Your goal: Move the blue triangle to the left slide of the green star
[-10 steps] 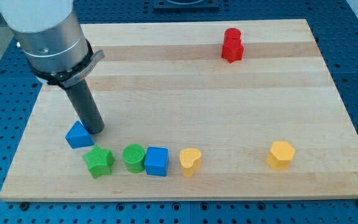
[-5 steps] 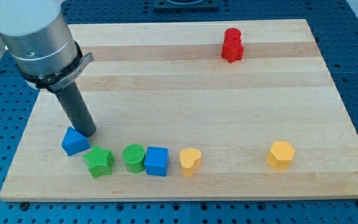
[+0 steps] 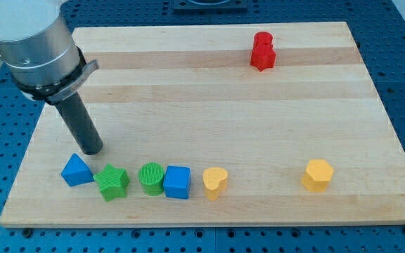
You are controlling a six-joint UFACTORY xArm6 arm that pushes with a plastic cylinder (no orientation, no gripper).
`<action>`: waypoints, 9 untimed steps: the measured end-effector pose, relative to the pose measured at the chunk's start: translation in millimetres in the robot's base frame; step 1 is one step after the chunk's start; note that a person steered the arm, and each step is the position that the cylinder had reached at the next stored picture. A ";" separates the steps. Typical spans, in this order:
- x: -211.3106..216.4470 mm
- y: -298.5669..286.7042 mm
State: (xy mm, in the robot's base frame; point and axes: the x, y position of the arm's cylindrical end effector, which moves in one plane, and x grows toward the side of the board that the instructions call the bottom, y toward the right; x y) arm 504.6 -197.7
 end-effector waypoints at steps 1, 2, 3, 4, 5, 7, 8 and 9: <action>1.1 -14.0; 6.1 -21.2; 13.0 -20.4; 13.3 -7.4; 22.0 2.8; 29.2 4.1; 30.7 4.1; 32.3 4.1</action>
